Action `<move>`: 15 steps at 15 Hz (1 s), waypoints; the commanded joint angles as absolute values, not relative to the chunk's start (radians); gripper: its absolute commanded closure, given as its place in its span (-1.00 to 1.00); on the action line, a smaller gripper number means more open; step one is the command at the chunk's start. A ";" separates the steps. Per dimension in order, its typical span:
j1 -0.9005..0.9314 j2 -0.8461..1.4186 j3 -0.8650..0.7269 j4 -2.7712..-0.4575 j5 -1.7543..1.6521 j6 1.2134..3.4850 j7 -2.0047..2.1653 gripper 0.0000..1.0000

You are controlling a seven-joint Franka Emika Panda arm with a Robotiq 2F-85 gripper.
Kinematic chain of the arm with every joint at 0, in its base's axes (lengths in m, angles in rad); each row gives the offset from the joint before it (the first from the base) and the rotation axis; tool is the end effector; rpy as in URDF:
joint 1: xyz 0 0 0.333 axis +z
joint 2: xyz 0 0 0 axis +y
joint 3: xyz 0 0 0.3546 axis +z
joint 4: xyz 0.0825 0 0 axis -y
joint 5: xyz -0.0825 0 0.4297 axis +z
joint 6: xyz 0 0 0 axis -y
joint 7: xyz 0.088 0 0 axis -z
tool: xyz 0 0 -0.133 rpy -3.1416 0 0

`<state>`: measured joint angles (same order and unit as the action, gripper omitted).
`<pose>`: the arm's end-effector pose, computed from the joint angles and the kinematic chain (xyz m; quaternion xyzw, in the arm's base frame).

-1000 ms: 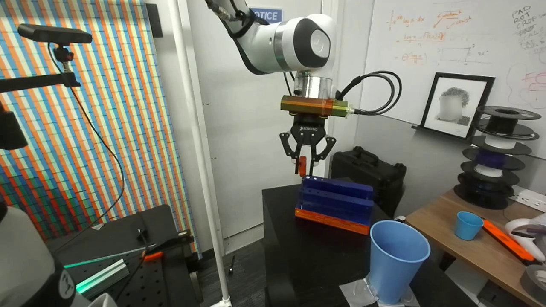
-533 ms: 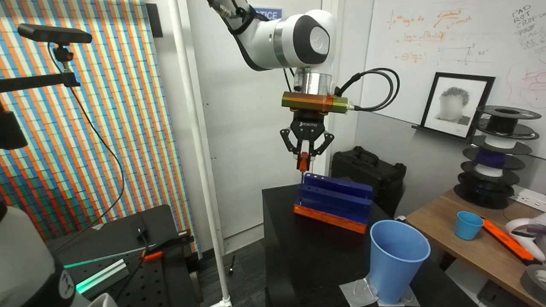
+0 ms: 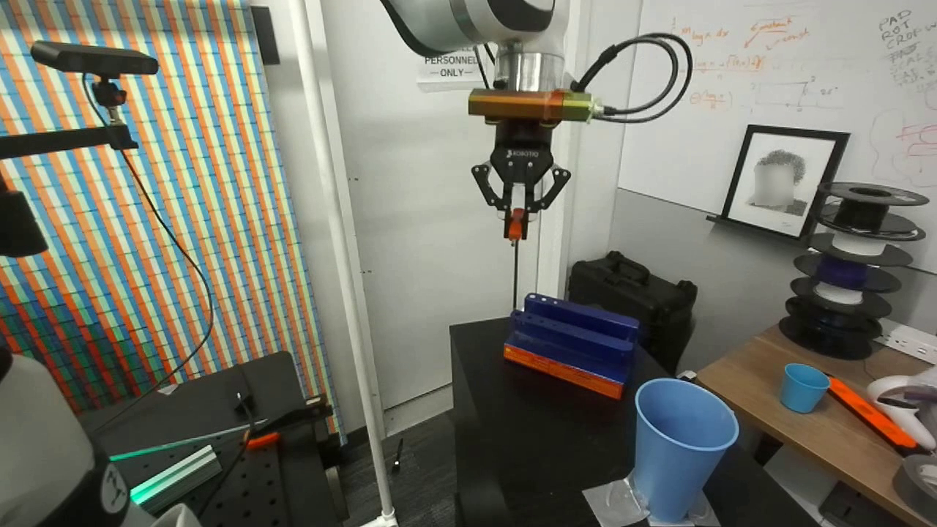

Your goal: Move the orange wrench to the large blue cup.

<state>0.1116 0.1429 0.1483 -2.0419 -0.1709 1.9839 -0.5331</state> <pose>0.5755 0.1366 0.3458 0.8989 0.4221 -0.1065 0.0498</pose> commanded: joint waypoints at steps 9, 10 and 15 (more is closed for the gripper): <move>-0.014 -0.129 -0.016 -2.120 -0.261 1.817 -0.289 0.72; -0.030 -0.111 -0.033 -2.127 -0.264 1.846 -0.266 0.73; -0.070 -0.011 -0.071 -2.131 -0.301 1.981 -0.181 0.74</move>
<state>-0.0627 -0.0640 -0.0670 -2.1452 -0.2754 1.9154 -0.2469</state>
